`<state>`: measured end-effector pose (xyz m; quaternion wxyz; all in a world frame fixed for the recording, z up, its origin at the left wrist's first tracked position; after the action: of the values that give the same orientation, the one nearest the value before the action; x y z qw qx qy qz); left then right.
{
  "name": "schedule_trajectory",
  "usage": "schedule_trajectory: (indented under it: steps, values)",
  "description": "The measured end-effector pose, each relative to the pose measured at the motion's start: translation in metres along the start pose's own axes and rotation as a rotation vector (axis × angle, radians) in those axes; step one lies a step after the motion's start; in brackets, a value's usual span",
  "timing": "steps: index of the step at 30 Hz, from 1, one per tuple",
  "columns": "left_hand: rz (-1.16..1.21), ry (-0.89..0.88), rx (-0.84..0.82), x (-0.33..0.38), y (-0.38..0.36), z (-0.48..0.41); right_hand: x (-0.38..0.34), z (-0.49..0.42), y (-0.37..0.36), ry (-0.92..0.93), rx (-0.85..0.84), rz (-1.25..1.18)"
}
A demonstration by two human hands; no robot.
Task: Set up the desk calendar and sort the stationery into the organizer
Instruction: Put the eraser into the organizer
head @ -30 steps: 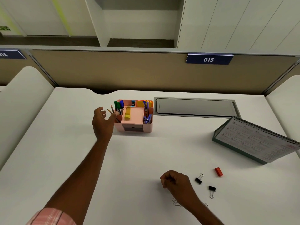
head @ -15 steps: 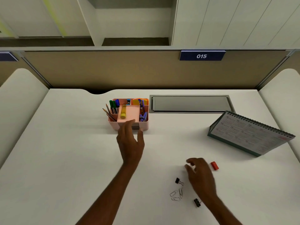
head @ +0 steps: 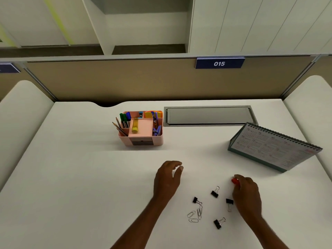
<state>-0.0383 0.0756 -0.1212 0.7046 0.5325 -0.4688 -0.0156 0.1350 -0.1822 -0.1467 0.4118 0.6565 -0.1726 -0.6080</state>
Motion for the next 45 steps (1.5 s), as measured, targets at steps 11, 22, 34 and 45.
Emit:
schedule_trajectory:
  steps: [11,22,34,45]
  values:
    - [0.431,0.211,-0.310,0.032,-0.019,0.008,-0.077,0.020,-0.022,-0.137,-0.212,-0.626]
    - [0.543,0.223,-0.267,0.035,-0.001,0.007,-0.121,0.029,-0.034,-0.105,-0.320,-0.835]
    - [0.292,0.141,0.011,0.018,0.067,-0.031,-0.121,0.045,-0.035,-0.126,-0.317,-0.847]
    - [-0.382,0.275,0.365,-0.025,0.153,-0.121,-0.075,0.085,-0.043,-0.208,-0.381,-0.786]
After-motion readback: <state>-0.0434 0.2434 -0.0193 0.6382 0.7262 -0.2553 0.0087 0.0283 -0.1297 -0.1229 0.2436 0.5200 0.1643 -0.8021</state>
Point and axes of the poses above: each hand's wrist, its own z-axis away from the middle knuckle, its own y-axis out of the back of the hand, x = y × z, the point moved 5 cm from there along -z, towards the middle knuckle, and after that the axes turned 14 degrees about -z, right-handed, at the moved point
